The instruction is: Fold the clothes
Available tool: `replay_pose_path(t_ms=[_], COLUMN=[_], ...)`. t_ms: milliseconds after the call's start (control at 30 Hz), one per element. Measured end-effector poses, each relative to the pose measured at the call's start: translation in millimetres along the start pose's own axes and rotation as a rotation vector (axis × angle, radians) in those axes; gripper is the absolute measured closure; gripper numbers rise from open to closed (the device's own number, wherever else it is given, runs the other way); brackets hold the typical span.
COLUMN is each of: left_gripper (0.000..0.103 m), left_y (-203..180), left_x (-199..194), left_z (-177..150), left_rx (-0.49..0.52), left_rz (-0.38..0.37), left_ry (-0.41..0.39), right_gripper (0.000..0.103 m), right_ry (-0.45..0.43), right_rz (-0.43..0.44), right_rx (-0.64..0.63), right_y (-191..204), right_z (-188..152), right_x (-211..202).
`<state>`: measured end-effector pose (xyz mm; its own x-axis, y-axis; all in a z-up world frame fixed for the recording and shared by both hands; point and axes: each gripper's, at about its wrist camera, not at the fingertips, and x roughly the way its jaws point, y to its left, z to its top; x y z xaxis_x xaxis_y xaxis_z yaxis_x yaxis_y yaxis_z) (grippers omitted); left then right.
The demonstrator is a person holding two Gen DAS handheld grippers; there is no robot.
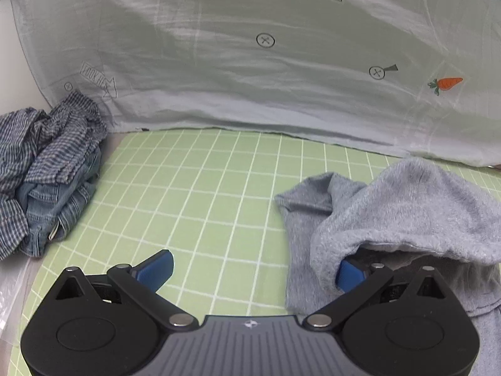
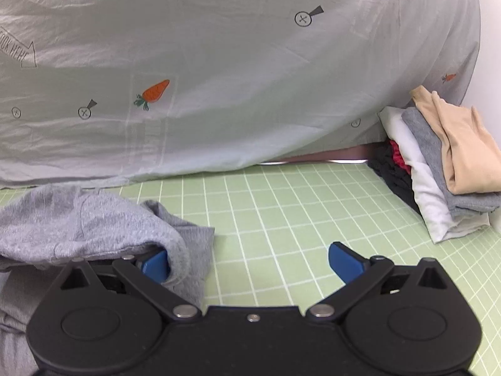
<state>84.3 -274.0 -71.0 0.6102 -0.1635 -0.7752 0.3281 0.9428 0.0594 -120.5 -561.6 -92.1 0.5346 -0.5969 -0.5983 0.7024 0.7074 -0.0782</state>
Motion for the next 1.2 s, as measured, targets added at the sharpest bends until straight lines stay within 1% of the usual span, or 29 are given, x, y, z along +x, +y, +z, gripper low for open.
replay_pose_path(t_ms=[67,167,333,633,833,900,1000,1100,1200], left_gripper=[0.000,0.000,0.000,0.000,0.000,0.000,0.000,0.000,0.000], left_y=[-1,-3,-4,8,-5,-9,-15,-15,-9], left_x=[0,-5,-16,-21,-2,5,24,37,34], left_z=[-2,-1,3,4,3,3,1,1,9], left_rx=[-0.018,-0.012,-0.014,-0.059,-0.022,-0.009,0.001,-0.015,-0.038], left_rz=[-0.008,-0.018,-0.019,-0.008,-0.023,-0.027,-0.020,-0.022,-0.033], left_ry=[0.014,0.001,-0.022,-0.015,0.021,0.037,0.083,0.107,0.087], right_gripper=[0.000,0.000,0.000,0.000,0.000,0.000,0.000,0.000,0.000], right_ry=[0.023,0.036,0.033,0.039,0.067,0.087,0.127,0.169,0.163], right_rz=[0.006,0.018,0.034,0.042,0.054,0.055,0.056,0.058,0.064], right_rx=[0.002,0.000,0.014,0.037,0.026,0.017,0.004,-0.009,-0.018], right_y=[0,4,6,5,11,15,21,27,31], right_z=[-6,-7,-4,-4,-5,-7,-12,-15,-11], right_x=[0,-1,-7,-15,-6,2,16,31,35])
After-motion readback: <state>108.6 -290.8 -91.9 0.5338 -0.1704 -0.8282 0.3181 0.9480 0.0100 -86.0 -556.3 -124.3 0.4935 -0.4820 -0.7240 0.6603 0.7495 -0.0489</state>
